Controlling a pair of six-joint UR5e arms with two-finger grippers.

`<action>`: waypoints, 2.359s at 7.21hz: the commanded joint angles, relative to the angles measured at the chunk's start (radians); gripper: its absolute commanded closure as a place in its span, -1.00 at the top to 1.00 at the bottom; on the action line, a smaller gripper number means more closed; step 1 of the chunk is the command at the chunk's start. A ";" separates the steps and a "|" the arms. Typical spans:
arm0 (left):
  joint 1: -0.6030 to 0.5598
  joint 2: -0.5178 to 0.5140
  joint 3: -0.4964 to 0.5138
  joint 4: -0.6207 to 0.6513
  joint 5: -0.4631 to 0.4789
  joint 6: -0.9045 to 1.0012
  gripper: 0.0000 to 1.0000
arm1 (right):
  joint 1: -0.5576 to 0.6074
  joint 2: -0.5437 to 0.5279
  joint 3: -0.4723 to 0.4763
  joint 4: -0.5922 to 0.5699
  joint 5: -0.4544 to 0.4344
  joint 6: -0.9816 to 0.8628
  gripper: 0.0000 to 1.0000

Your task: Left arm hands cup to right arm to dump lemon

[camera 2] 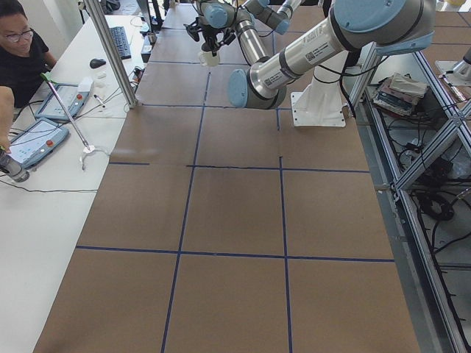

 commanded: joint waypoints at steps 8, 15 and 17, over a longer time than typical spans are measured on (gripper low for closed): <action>0.025 0.002 -0.053 0.012 -0.049 -0.008 -1.00 | -0.073 0.002 -0.005 0.000 -0.068 -0.076 0.99; 0.025 0.003 -0.108 0.045 -0.081 -0.009 -0.62 | -0.073 -0.001 -0.007 0.000 -0.097 -0.078 0.24; 0.024 0.005 -0.126 0.045 -0.090 -0.011 1.00 | -0.073 -0.006 -0.007 0.002 -0.097 -0.078 -0.12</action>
